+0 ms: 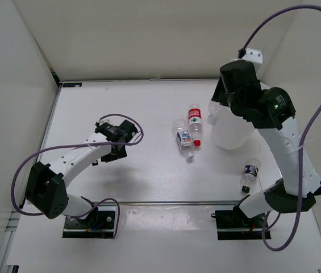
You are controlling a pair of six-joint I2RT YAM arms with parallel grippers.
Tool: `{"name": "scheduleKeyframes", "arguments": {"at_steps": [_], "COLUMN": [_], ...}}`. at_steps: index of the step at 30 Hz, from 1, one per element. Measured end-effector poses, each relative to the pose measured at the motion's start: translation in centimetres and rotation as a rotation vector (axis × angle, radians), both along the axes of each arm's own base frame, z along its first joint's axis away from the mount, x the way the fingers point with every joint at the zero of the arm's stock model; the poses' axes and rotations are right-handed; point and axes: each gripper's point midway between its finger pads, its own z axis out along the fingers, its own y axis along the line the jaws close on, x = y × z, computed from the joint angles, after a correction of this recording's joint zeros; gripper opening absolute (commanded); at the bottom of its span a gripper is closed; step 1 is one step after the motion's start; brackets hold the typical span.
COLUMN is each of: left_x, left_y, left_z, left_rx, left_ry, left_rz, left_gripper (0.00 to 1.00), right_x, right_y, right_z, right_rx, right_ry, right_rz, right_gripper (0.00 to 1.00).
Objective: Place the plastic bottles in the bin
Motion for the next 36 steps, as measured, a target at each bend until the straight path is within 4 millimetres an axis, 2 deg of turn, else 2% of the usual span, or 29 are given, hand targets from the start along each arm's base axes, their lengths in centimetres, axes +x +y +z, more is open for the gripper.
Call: {"name": "scheduleKeyframes", "arguments": {"at_steps": [5,9,12,13,14,15,16,17,20,22,25,27,30,33,36], "left_x": [0.2,0.3,0.3,0.3,0.3,0.3,0.3,0.3,0.2,0.2,0.2,0.2,0.2,0.2,0.3], "left_y": [0.0,-0.1,-0.1,-0.1,-0.1,-0.1,-0.1,-0.1,0.1,0.1,0.1,0.1,0.2,0.2,0.3], "left_z": [0.1,0.2,0.2,0.2,0.2,0.2,0.2,0.1,0.1,0.1,0.1,0.1,0.1,0.0,-0.1], "left_rx": [0.008,0.006,0.007,0.006,0.007,0.007,0.007,0.009,0.019,0.022,0.022,0.021,0.021,0.021,0.023], "left_ry": [-0.001,-0.004,-0.004,-0.003,-0.003,-0.004,-0.003,-0.003,0.005,0.006,0.006,0.005,0.004,0.002,0.003], "left_rz": [0.0,0.0,0.0,0.0,0.0,0.0,0.0,0.0,0.001,0.001,0.004,0.006,0.008,0.01,0.017], "left_gripper": [1.0,1.0,1.0,1.0,1.0,1.0,1.0,1.0,1.0,1.0,1.0,1.0,1.0,1.0,1.0], "right_x": [4.4,6.8,7.5,7.7,7.8,7.9,8.0,8.2,8.0,7.2,4.8,2.1,-3.2,-7.5,-9.7], "right_y": [-6.5,-10.8,-13.1,-13.5,-13.7,-14.0,-14.2,-14.3,-14.7,-14.9,-15.3,-16.0,-17.6,-18.3,-17.4], "right_z": [0.2,1.2,2.2,2.3,2.2,1.8,1.3,0.6,-1.1,-1.8,-2.3,-2.7,-3.6,-6.2,-11.2], "right_rx": [-0.186,-0.258,-0.274,-0.276,-0.282,-0.289,-0.295,-0.301,-0.317,-0.298,-0.208,-0.137,0.002,0.134,0.222], "right_ry": [-0.09,-0.132,-0.164,-0.172,-0.175,-0.169,-0.157,-0.143,-0.09,-0.06,-0.039,-0.037,-0.046,-0.02,0.104], "right_rz": [-0.195,-0.312,-0.377,-0.389,-0.394,-0.399,-0.403,-0.406,-0.408,-0.424,-0.448,-0.476,-0.553,-0.618,-0.643], "right_gripper": [0.03,0.03,0.13,0.19,0.47,0.69,0.89,1.0,1.0,1.0,1.0,1.0,1.0,1.0,1.0]}}
